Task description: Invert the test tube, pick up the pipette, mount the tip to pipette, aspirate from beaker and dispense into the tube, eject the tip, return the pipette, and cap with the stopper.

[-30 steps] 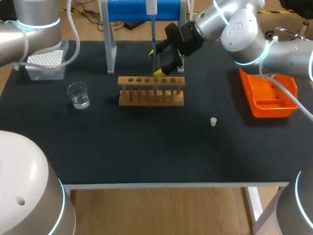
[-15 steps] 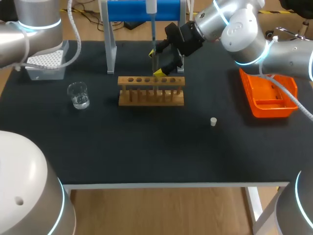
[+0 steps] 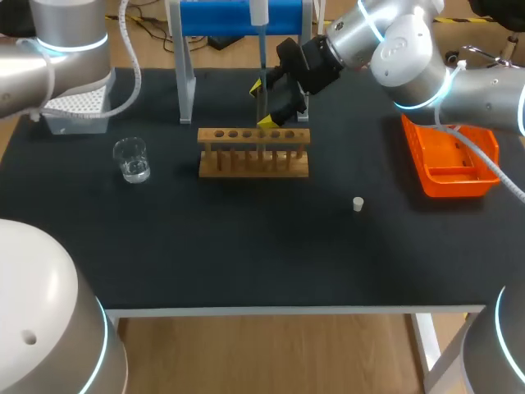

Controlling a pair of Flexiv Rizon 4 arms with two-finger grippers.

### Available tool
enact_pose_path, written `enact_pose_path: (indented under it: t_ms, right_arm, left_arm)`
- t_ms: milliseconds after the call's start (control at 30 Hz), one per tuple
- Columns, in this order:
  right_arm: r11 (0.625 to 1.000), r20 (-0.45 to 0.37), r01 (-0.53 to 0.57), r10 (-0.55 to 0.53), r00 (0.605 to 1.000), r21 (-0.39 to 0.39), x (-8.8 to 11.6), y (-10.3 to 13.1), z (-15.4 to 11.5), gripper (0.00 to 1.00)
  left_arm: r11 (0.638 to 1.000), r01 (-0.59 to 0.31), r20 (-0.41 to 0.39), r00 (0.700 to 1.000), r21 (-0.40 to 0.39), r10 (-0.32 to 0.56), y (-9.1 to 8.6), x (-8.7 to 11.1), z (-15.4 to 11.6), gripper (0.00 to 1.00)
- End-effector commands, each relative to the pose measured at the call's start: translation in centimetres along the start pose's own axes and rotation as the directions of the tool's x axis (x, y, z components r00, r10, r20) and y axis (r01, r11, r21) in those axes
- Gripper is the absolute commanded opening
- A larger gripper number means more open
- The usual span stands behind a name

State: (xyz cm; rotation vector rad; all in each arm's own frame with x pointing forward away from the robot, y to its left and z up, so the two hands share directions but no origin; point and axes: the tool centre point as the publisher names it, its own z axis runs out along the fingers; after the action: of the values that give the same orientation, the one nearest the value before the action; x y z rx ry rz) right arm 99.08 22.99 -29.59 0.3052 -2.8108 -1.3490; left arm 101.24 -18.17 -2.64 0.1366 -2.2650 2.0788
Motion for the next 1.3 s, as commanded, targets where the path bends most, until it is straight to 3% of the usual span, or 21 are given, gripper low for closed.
enact_pose_path:
  t_ms: [33,1300]
  right_arm:
    - [1.0,-0.005,0.0,0.0,1.0,0.002,-0.1,0.0,-0.1,1.0]
    - [1.0,-0.005,0.0,0.0,1.0,0.002,-0.1,0.0,-0.1,1.0]
  left_arm:
    - [1.0,0.006,0.017,1.0,0.007,-0.006,0.5,0.6,-0.3,0.0]
    - [1.0,-0.017,0.027,0.999,0.022,0.016,3.3,-0.3,-0.7,0.0]
